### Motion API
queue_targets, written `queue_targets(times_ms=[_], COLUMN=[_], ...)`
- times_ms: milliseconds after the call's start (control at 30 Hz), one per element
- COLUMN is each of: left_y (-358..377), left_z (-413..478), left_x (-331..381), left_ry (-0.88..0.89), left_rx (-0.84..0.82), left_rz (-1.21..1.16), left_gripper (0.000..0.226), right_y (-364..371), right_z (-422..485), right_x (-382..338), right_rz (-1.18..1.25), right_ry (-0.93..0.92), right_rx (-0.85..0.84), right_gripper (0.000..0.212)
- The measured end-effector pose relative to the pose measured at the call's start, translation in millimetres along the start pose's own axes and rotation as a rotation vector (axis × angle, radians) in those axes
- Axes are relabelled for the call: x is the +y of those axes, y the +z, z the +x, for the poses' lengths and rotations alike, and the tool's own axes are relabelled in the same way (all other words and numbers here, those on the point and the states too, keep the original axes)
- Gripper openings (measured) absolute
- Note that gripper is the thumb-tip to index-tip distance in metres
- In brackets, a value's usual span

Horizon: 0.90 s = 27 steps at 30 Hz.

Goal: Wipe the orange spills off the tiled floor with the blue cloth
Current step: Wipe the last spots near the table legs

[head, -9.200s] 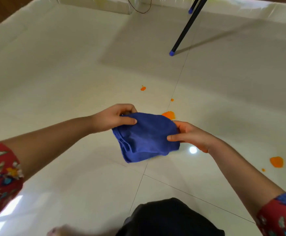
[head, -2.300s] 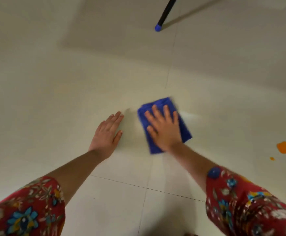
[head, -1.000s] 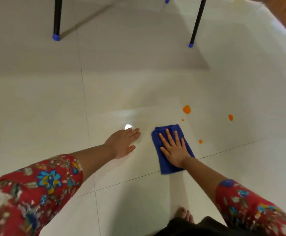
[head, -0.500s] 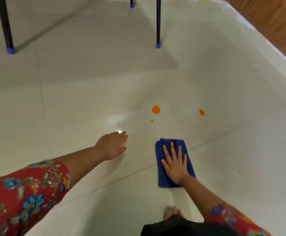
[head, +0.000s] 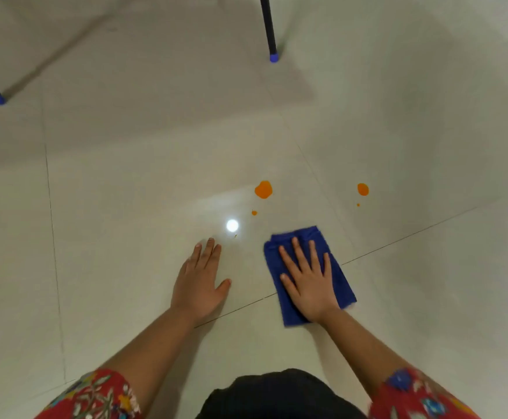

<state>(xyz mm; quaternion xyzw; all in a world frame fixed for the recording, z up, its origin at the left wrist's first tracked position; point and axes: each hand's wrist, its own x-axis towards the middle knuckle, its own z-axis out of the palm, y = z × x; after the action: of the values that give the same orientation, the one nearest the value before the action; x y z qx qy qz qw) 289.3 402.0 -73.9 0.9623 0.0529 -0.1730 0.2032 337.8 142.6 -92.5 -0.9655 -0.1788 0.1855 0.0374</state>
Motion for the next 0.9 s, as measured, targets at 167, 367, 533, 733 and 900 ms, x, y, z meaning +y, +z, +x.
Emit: queue_targets(times_ms=[167,367,533,733,900], left_y=[0.5,1.2,-4.5,-1.7,-0.3], left_z=[-0.2,2.3,-0.4,10.8,20.4], left_x=[-4.8,-2.7,11.6,32.6,46.4], left_ry=[0.009,-0.033,-0.096,-0.194,-0.117], left_rx=[-0.043,-0.049,0.034,0.244,0.246], left_rz=[0.088,0.075,0.011,-0.091,-0.108], left_gripper=[0.088,0.092,0.089,0.073,0.084], right_y=[-2.5,-11.3,16.3,-1.2,10.6], right_z=[-19.7,57.8,-10.5,45.0,23.7], right_x=[51.5,-16.4,-18.6,27.4,5.2], right_rz=[0.034,0.056,-0.045,0.020,0.063], right_ry=[0.170,0.140,-0.220,0.003,-0.135], right_rx=[0.027,0.120,0.108,0.212,0.232], right_gripper=[0.060,0.059,0.058,0.056,0.053])
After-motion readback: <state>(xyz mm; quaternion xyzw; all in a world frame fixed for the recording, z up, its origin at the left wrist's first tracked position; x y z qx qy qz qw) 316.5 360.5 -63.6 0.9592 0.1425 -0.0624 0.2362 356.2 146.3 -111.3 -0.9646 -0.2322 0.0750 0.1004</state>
